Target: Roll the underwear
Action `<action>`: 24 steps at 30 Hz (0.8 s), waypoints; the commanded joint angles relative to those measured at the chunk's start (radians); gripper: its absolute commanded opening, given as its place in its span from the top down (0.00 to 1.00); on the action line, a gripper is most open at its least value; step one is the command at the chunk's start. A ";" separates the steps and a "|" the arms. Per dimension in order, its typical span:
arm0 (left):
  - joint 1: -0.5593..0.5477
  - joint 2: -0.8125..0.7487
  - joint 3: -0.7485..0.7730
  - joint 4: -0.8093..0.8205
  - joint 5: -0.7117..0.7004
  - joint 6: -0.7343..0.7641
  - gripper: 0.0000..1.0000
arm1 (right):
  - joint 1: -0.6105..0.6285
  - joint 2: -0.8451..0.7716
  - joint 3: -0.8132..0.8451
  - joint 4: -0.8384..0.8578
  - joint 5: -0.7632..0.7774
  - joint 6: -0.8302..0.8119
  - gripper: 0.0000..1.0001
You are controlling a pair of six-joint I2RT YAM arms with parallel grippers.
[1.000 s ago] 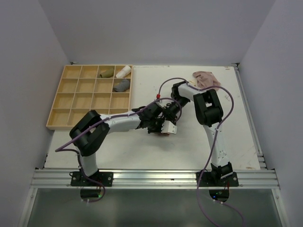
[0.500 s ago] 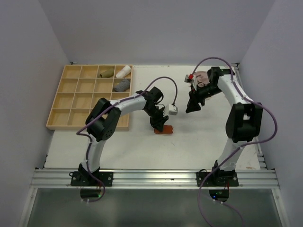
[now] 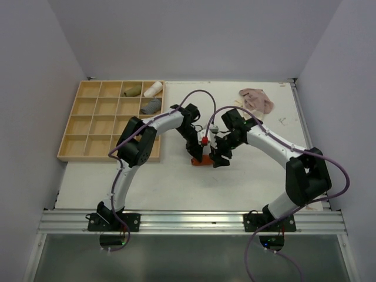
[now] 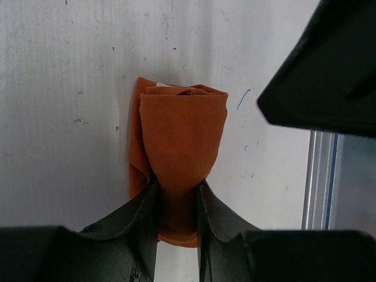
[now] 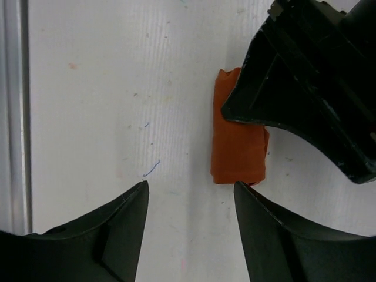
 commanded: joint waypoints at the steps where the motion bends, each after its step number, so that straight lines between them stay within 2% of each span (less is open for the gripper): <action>1: -0.003 0.131 -0.062 -0.009 -0.246 0.061 0.74 | 0.023 0.006 -0.021 0.247 0.069 0.013 0.36; 3: -0.004 0.131 -0.063 -0.003 -0.244 0.057 0.73 | 0.035 0.018 -0.034 0.291 0.076 0.007 0.35; 15: 0.002 0.142 -0.065 0.010 -0.235 0.044 0.69 | 0.069 0.176 -0.022 0.253 0.135 -0.033 0.38; 21: 0.005 0.131 -0.077 0.020 -0.228 0.044 0.66 | 0.071 0.242 -0.018 0.262 0.196 -0.054 0.43; 24: 0.008 0.125 -0.079 0.023 -0.221 0.043 0.65 | 0.074 0.259 -0.019 0.264 0.222 -0.057 0.50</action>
